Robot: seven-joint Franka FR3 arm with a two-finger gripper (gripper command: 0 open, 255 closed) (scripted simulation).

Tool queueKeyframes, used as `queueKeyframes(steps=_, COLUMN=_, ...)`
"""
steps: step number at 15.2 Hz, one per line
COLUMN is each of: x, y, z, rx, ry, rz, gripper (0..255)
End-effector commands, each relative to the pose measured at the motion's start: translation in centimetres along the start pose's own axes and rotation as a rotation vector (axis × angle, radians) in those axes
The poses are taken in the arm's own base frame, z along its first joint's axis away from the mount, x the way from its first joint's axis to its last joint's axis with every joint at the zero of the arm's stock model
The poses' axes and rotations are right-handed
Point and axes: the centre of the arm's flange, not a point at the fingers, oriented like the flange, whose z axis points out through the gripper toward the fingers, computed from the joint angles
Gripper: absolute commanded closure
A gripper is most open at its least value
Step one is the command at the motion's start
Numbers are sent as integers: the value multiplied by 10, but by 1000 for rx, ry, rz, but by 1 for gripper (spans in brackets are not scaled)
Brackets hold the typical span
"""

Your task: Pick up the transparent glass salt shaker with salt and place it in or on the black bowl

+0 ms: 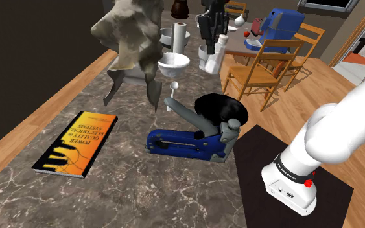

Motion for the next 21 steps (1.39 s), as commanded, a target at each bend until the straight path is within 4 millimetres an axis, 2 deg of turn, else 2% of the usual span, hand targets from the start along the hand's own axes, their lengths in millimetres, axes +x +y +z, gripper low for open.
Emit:
queueKeyframes(steps=1, x=-22, y=-13, z=6, rx=0, ry=0, rz=1, gripper=255)
queueKeyframes(steps=6, x=-83, y=-43, z=22, rx=0, ry=0, rz=1, gripper=255)
queueKeyframes(steps=21, x=-61, y=-38, z=97, rx=0, ry=0, rz=1, gripper=255)
